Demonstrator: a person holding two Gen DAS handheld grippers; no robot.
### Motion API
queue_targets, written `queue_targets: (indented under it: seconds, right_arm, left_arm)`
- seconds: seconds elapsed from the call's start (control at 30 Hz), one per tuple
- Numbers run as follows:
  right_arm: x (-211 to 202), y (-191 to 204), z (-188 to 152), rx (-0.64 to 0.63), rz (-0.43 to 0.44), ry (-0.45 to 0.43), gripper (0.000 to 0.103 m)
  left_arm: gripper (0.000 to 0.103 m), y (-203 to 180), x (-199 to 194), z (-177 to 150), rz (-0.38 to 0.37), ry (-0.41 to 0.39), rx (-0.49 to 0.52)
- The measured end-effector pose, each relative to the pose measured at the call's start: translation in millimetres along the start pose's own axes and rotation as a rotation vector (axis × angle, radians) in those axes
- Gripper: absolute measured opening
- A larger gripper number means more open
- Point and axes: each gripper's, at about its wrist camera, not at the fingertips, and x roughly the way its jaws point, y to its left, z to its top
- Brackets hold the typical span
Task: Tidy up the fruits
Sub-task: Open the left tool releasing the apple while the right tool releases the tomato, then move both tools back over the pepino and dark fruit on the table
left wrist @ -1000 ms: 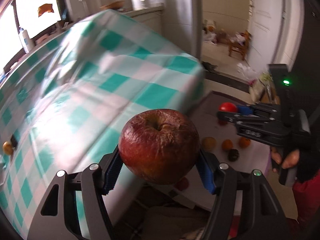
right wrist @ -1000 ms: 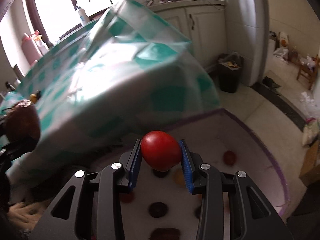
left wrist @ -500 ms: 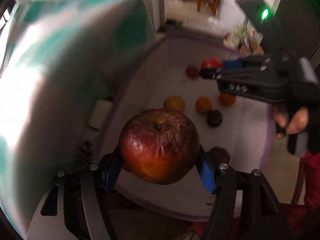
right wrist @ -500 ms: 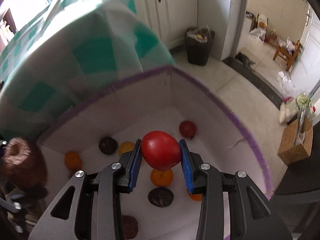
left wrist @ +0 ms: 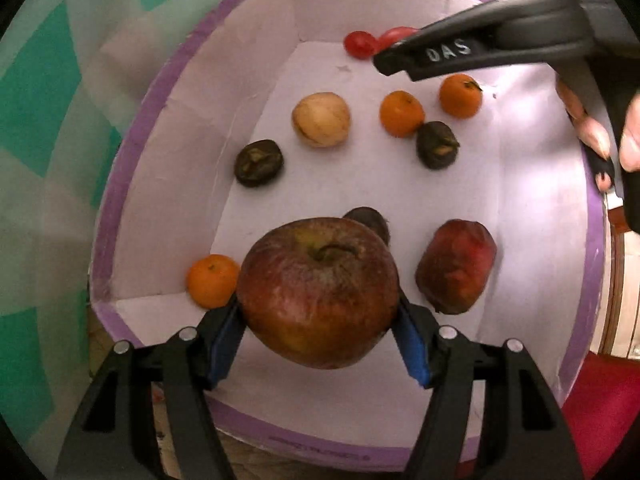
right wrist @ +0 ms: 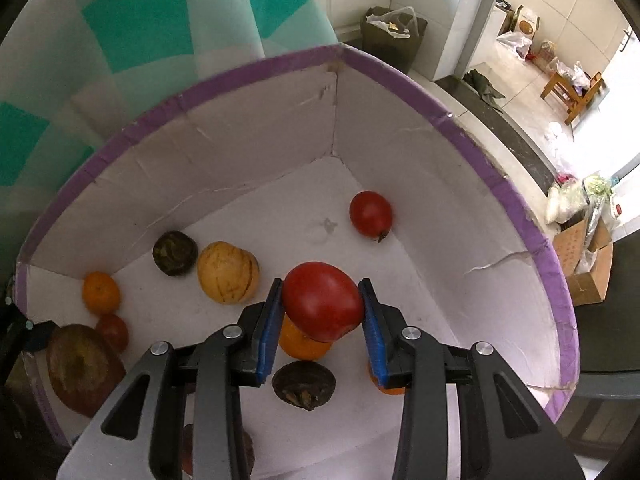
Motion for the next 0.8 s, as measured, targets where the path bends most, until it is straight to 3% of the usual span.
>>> queue_targets:
  seconds: [0.13,0.2,0.33,0.43,0.53,0.63,0.7,0.8]
  right_arm:
    - [0,-5,0,0.025,0.001,0.008,0.044]
    - [-1,-7,0,0.035,0.005,0.009,0.064]
    - [-7,-5,-2,0.028,0.013,0.019,0.076]
    - [-16,-5,1,0.019,-0.012,0.024,0.076]
    - [-40,-5,7,0.02,-0.028,-0.012,0.076]
    - [-85,0,20,0.016,-0.016,-0.127,0.076]
    - [-128,14,28,-0.008,0.047,-0.261,0.079]
    - [-180,44,35,-0.05,0.14,-0.457,0.087]
  left_arm:
    - [0.067,-3,-2,-1,0.01,-0.008,0.013]
    - [0.068,-5,-7,-2,0.014,-0.022,0.016]
    - [0.071,-11,-20,-5,0.042,-0.07,0.042]
    - [0.08,-23,-54,-8,0.091,-0.223,0.097]
    - [0.092,-32,-99,-18,0.115,-0.432,0.151]
    - [0.093,-31,-139,-35,0.2,-0.613,0.159]
    - [0.094,-19,-163,-46,0.25,-0.696,0.115]
    - [0.095,18,-201,-67,0.294,-0.805,-0.048]
